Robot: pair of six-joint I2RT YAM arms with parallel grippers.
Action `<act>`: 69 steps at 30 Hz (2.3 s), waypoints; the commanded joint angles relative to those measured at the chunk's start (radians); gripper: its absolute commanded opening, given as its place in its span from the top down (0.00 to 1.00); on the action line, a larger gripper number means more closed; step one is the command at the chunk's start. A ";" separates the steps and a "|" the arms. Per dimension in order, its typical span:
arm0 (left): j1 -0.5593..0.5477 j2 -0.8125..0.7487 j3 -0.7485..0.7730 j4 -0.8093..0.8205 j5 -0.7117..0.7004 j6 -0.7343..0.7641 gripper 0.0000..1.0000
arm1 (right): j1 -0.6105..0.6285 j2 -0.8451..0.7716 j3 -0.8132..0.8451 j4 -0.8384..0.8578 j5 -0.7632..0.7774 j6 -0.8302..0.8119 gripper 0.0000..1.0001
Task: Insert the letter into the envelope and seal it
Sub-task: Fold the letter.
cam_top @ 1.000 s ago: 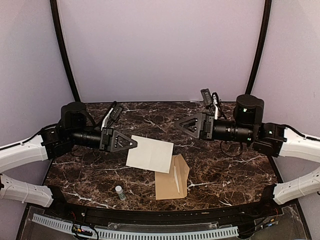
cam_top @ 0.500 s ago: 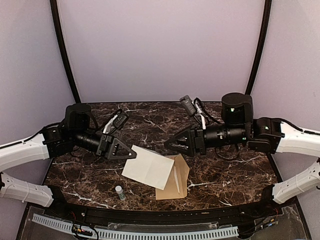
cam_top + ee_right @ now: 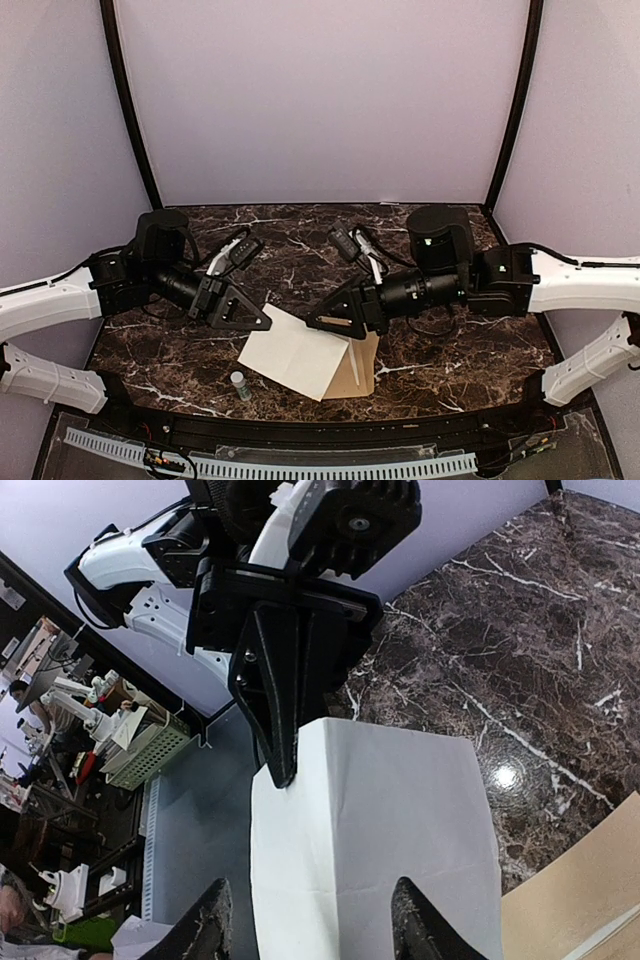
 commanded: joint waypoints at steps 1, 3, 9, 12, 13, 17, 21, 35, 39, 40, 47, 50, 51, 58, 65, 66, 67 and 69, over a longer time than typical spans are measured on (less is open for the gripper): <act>-0.004 0.001 0.024 -0.004 0.042 0.041 1.00 | 0.022 0.023 -0.003 0.079 -0.018 0.019 0.55; -0.004 0.011 0.026 -0.006 0.049 0.046 1.00 | 0.029 0.030 -0.007 0.094 -0.025 0.025 0.60; -0.004 0.033 0.032 0.007 0.055 0.054 1.00 | 0.034 0.044 -0.018 0.101 -0.018 0.030 0.67; -0.004 0.034 0.035 0.017 0.060 0.049 1.00 | 0.035 0.040 -0.020 0.095 -0.008 0.028 0.67; -0.004 0.033 0.035 0.019 0.059 0.049 1.00 | 0.034 0.038 -0.021 0.093 -0.002 0.026 0.65; -0.004 0.030 0.036 0.017 0.067 0.048 1.00 | 0.034 0.040 -0.021 0.075 0.027 0.016 0.58; -0.004 0.025 0.034 0.015 0.067 0.046 1.00 | 0.035 0.042 -0.025 0.075 0.037 0.014 0.55; -0.004 0.025 0.043 0.038 0.054 0.038 1.00 | 0.044 0.072 -0.031 0.079 -0.004 0.027 0.58; -0.004 0.031 0.045 0.035 0.049 0.043 1.00 | 0.050 0.070 -0.036 0.094 -0.007 0.033 0.63; -0.004 0.032 0.045 0.035 0.046 0.044 1.00 | 0.051 0.070 -0.036 0.096 -0.009 0.035 0.64; -0.004 0.041 0.045 0.034 0.035 0.051 1.00 | 0.053 0.072 -0.047 0.119 -0.014 0.048 0.75; -0.004 0.043 0.045 0.018 0.027 0.061 1.00 | 0.054 0.062 -0.053 0.138 -0.008 0.054 0.78; -0.004 0.043 0.045 0.013 0.024 0.064 1.00 | 0.053 0.058 -0.055 0.143 -0.007 0.056 0.79; -0.004 0.051 0.040 -0.008 0.018 0.080 1.00 | 0.054 0.048 -0.062 0.148 0.009 0.061 0.99; -0.004 0.028 0.058 -0.052 -0.046 0.105 0.62 | 0.054 0.028 -0.075 0.146 0.027 0.067 1.00; -0.004 0.020 0.061 -0.063 -0.051 0.109 0.52 | 0.054 0.022 -0.077 0.147 0.029 0.067 1.00; -0.004 0.015 0.067 -0.071 -0.063 0.118 0.48 | 0.054 0.018 -0.080 0.148 0.030 0.069 1.00; -0.004 0.006 0.082 -0.105 -0.088 0.136 0.39 | 0.053 0.007 -0.086 0.148 0.028 0.076 1.00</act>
